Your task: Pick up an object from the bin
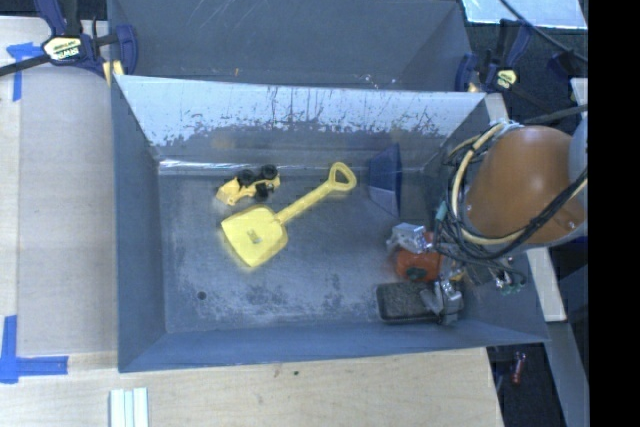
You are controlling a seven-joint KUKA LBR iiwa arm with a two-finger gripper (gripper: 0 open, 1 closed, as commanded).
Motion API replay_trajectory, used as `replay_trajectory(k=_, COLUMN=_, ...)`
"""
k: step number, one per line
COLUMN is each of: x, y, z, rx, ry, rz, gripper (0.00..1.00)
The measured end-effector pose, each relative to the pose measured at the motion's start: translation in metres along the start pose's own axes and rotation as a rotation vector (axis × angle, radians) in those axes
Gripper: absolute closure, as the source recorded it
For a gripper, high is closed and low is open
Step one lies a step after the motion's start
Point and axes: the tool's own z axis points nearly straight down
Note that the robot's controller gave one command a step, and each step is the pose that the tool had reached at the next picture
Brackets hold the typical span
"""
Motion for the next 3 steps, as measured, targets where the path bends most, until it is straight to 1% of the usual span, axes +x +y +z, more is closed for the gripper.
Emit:
replay_trajectory(k=1, x=-0.018, y=-0.036, z=0.0, rx=-0.021, ry=-0.004, rz=-0.268, gripper=1.0)
replay_trajectory(k=2, x=-0.018, y=-0.036, z=0.0, rx=-0.021, ry=-0.004, rz=-0.267, gripper=1.0)
replay_trajectory(k=3, x=-0.02, y=-0.034, z=-0.011, rx=-0.021, ry=-0.008, rz=-0.268, gripper=1.0)
